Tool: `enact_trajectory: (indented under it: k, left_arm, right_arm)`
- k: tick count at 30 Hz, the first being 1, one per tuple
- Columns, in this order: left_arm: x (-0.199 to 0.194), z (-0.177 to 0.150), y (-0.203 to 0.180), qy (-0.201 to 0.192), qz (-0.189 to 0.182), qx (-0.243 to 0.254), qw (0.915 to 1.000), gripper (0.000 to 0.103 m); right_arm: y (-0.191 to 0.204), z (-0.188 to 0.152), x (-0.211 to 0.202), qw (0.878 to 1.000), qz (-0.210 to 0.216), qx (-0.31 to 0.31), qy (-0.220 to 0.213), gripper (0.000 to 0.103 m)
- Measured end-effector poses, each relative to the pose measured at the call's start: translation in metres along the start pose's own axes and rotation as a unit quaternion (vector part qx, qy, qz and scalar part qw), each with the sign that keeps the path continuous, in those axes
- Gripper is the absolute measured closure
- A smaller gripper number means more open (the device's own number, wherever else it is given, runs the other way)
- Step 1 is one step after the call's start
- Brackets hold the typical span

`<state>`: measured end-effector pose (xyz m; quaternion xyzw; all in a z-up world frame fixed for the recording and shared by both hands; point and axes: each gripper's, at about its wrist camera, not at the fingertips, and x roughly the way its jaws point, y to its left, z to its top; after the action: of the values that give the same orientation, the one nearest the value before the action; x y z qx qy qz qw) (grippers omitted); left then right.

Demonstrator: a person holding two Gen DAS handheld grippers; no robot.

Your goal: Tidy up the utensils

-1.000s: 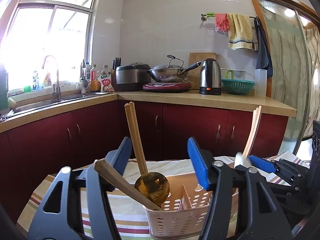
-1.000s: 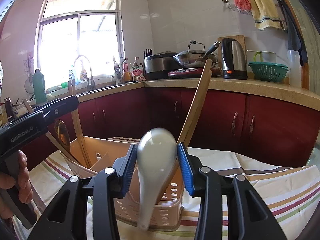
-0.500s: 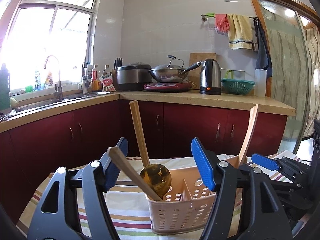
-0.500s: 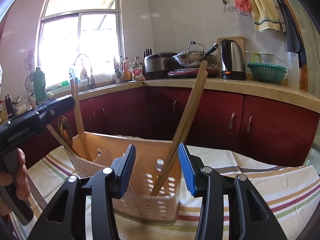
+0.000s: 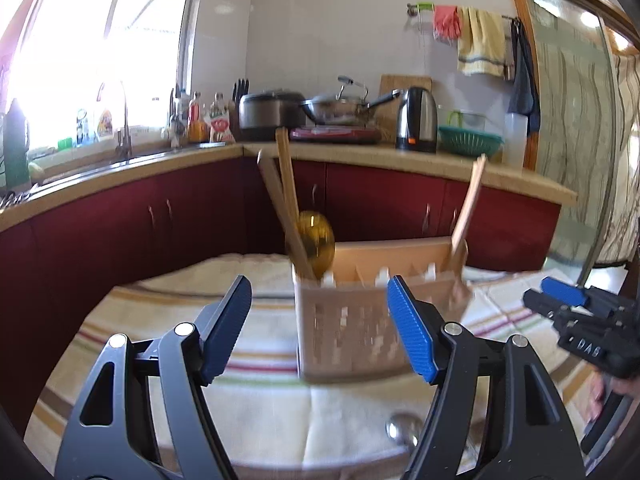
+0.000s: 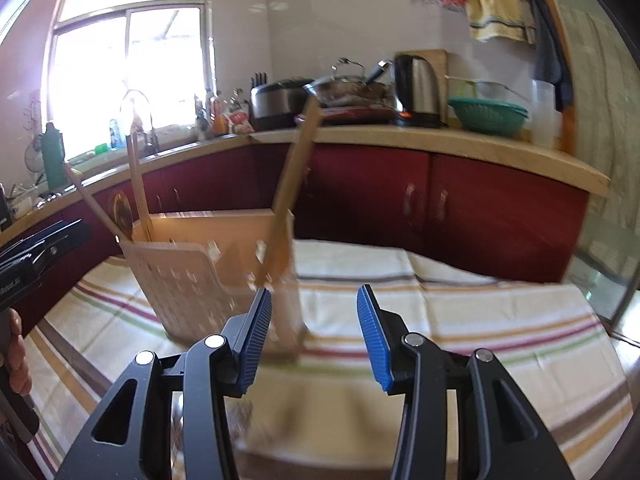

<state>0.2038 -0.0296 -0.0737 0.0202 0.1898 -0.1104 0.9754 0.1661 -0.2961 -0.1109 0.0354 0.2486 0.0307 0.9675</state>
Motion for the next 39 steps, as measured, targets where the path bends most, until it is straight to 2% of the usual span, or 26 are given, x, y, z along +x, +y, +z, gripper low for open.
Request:
enact_trajectory:
  k: [9, 15, 18, 20, 26, 29, 32, 33, 35, 37, 39]
  left_arm:
    - [-0.023, -0.043, -0.003, 0.045, 0.000, -0.012, 0.9989, 0.034]
    - [-0.033, -0.060, -0.003, 0.066, 0.003, -0.015, 0.9977, 0.034]
    - [-0.037, -0.068, -0.001, 0.076, 0.004, -0.019, 0.9969, 0.034]
    - [-0.038, -0.071, 0.000, 0.081, 0.005, -0.021, 0.9965, 0.034]
    - [-0.040, -0.073, 0.001, 0.082, 0.004, -0.023, 0.9963, 0.034]
    - [-0.040, -0.072, 0.002, 0.083, 0.003, -0.025, 0.9963, 0.034]
    - [-0.039, -0.073, 0.003, 0.085, 0.003, -0.025, 0.9961, 0.034]
    - [-0.038, -0.073, 0.003, 0.085, 0.003, -0.026, 0.9960, 0.034]
    - [-0.037, -0.073, 0.003, 0.087, 0.001, -0.028, 0.9958, 0.034]
    - [-0.035, -0.074, 0.003, 0.087, 0.000, -0.029, 0.9958, 0.034]
    - [-0.034, -0.074, 0.002, 0.088, 0.000, -0.028, 0.9958, 0.034]
  right_arm:
    - [-0.019, -0.059, -0.025, 0.997, -0.051, 0.024, 0.054, 0.058]
    - [-0.030, -0.083, -0.025, 0.993, -0.078, 0.042, 0.083, 0.058]
    - [-0.033, -0.086, -0.023, 0.991, -0.085, 0.052, 0.093, 0.058]
    - [-0.034, -0.087, -0.020, 0.989, -0.092, 0.054, 0.101, 0.054]
    - [-0.038, -0.094, -0.002, 0.980, -0.105, 0.063, 0.159, 0.051]
    - [-0.043, -0.096, 0.004, 0.976, -0.108, 0.072, 0.177, 0.046]
    - [-0.044, -0.098, 0.007, 0.974, -0.107, 0.076, 0.186, 0.046]
    - [-0.043, -0.098, 0.007, 0.974, -0.107, 0.072, 0.188, 0.047]
    - [-0.041, -0.096, 0.008, 0.974, -0.101, 0.063, 0.191, 0.060]
    - [-0.039, -0.095, 0.008, 0.975, -0.097, 0.057, 0.192, 0.063]
    - [-0.037, -0.092, 0.006, 0.977, -0.092, 0.054, 0.182, 0.072]
